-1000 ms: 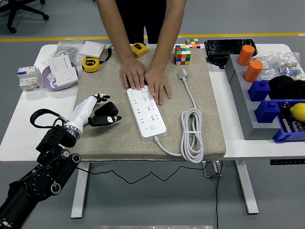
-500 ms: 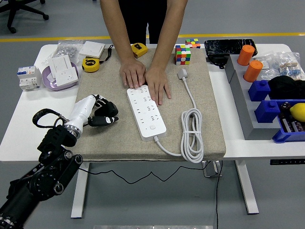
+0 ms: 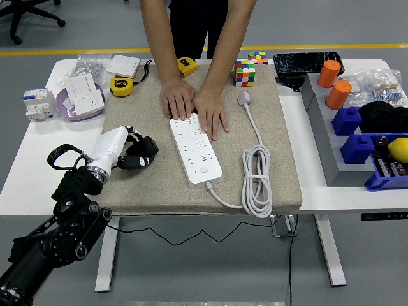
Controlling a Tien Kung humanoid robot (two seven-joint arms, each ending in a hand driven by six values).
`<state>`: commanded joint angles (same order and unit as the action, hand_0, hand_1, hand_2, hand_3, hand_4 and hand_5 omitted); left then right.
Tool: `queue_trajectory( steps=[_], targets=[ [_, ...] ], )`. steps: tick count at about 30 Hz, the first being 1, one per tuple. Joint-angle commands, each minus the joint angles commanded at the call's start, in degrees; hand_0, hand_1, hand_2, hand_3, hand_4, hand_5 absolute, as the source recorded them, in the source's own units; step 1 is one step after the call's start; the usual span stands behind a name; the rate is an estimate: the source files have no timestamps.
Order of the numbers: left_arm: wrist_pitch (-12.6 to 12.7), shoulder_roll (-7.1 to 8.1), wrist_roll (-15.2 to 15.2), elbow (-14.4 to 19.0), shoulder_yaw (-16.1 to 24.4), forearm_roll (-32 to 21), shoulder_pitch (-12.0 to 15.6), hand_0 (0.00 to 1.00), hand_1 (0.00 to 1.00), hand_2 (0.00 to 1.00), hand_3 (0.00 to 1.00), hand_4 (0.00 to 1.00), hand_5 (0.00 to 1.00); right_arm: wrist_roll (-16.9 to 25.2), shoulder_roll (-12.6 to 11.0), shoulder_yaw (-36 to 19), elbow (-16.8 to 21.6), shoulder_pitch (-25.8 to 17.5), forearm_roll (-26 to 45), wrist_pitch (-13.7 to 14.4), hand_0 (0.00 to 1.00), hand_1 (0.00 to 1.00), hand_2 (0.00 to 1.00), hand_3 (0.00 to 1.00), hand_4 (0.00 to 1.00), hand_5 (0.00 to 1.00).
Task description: Pick up the plug,place it near the board,insert it into the board,press the button
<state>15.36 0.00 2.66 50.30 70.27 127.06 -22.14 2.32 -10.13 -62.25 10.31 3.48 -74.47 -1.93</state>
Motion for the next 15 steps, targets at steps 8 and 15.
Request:
queue_trajectory(
  steps=[8,15],
  targets=[
    [0.5,0.00,-0.3,-0.6,0.0,0.1,-0.3,0.553,0.559,0.511,0.513,0.764,0.244,0.0,-0.1,0.2,0.0,0.0,0.1,0.0,0.952,0.897,0.845,0.847,0.998,0.951],
    [0.5,0.00,-0.4,-0.6,0.0,0.2,-0.5,0.495,0.497,0.458,0.477,0.648,0.238,0.0,-0.1,0.2,0.0,0.0,0.1,0.0,0.951,0.897,0.845,0.847,0.998,0.951]
  ],
)
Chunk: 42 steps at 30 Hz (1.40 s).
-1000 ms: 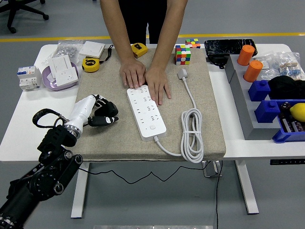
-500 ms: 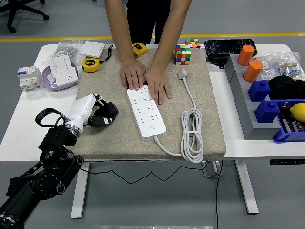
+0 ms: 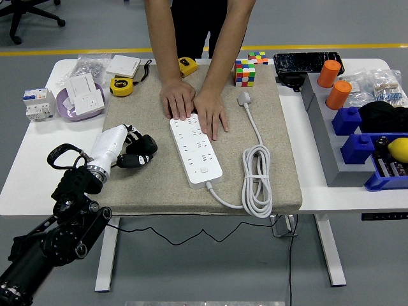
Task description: Pick up the plug,place it near the board,insert it into the board,press the button
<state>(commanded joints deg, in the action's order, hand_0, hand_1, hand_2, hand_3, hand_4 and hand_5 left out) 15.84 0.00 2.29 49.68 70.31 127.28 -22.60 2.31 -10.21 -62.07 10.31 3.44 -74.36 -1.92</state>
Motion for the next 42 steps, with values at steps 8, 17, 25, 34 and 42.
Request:
queue_trajectory(
  steps=[8,17,25,34,42],
  targets=[
    [-0.3,1.05,-0.1,2.2,-2.0,-3.1,-0.5,0.473,0.465,0.408,0.434,0.639,0.231,0.0,0.1,-0.2,0.0,0.1,0.0,0.0,0.951,0.896,0.845,0.847,0.998,0.951],
    [-1.3,5.44,-0.3,7.7,-10.0,-11.6,-3.6,0.469,0.468,0.402,0.424,0.609,0.225,0.0,0.1,-0.4,0.0,0.3,0.1,0.1,0.951,0.897,0.845,0.847,0.998,0.952],
    [-1.6,7.65,-0.7,9.8,-18.8,-14.7,-8.0,0.468,0.463,0.397,0.423,0.589,0.207,0.0,0.0,-0.2,0.0,0.4,0.3,0.1,0.951,0.895,0.845,0.848,0.998,0.953],
    [-1.5,8.26,-1.6,7.2,-29.8,-15.2,-12.9,0.468,0.462,0.398,0.421,0.589,0.206,0.0,-0.2,0.0,0.0,0.7,0.4,0.0,0.951,0.895,0.845,0.848,0.998,0.953],
    [-0.9,8.66,-2.6,3.0,-31.0,-15.3,-14.2,0.470,0.464,0.398,0.422,0.587,0.205,-0.1,-0.4,-0.2,0.0,0.7,0.0,0.0,0.951,0.895,0.845,0.848,0.998,0.953]
  ],
)
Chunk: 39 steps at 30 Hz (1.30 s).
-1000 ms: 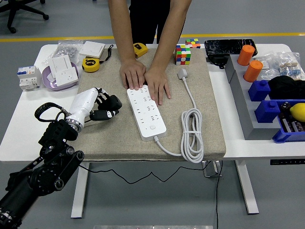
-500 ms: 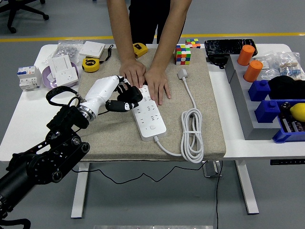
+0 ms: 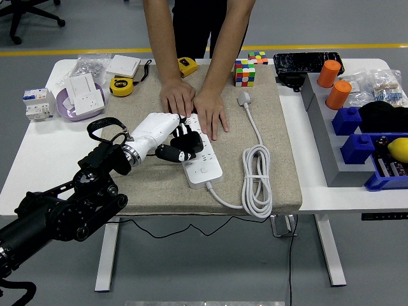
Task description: Pick up the plug,place it near the board,insert it into the board,press the button
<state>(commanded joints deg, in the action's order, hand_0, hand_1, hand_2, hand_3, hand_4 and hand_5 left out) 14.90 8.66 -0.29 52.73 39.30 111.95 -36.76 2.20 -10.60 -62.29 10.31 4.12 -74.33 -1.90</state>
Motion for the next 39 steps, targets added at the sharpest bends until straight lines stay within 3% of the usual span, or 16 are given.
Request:
queue_trajectory(
  steps=[7,25,39],
  targets=[
    [0.0,0.25,0.1,-0.7,0.6,0.9,0.6,0.475,0.468,0.398,0.423,0.584,0.203,0.1,-0.1,0.2,0.0,-0.1,0.1,0.0,0.952,0.895,0.845,0.847,0.998,0.953],
    [0.4,-1.07,-0.4,-4.4,1.8,3.1,-0.2,0.476,0.468,0.399,0.424,0.587,0.199,0.1,-0.2,0.5,0.0,-0.1,0.2,0.0,0.951,0.895,0.845,0.847,0.998,0.954],
    [-0.3,0.06,-0.5,-4.2,0.4,3.9,-1.0,0.487,0.473,0.401,0.426,0.589,0.194,0.1,-0.2,0.4,0.0,0.0,0.4,0.0,0.951,0.895,0.845,0.847,0.998,0.954]
  ],
)
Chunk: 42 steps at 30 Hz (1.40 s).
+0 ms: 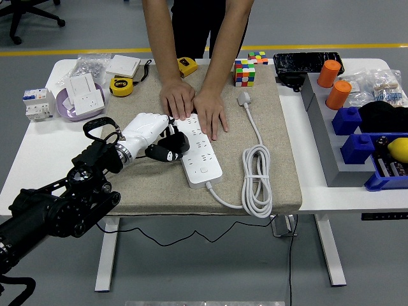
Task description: Pick up the plug,place it near the board,insert it into the board,press the button
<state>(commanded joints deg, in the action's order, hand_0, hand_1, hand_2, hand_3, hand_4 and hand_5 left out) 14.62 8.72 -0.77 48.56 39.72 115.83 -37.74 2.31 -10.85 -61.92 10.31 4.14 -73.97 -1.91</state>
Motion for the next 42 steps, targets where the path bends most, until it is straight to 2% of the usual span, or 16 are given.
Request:
queue_trajectory(
  steps=[40,42],
  targets=[
    [-1.3,0.31,0.2,0.0,-1.8,1.0,-0.9,0.508,0.484,0.404,0.430,0.592,0.196,0.4,0.0,0.3,0.0,0.0,0.7,0.5,0.949,0.895,0.844,0.847,0.998,0.953],
    [-1.5,0.34,0.1,0.1,-1.9,0.9,-0.9,0.516,0.496,0.439,0.446,0.599,0.197,0.3,0.0,0.1,0.0,0.0,0.6,0.5,0.951,0.891,0.842,0.846,0.998,0.953]
  ],
)
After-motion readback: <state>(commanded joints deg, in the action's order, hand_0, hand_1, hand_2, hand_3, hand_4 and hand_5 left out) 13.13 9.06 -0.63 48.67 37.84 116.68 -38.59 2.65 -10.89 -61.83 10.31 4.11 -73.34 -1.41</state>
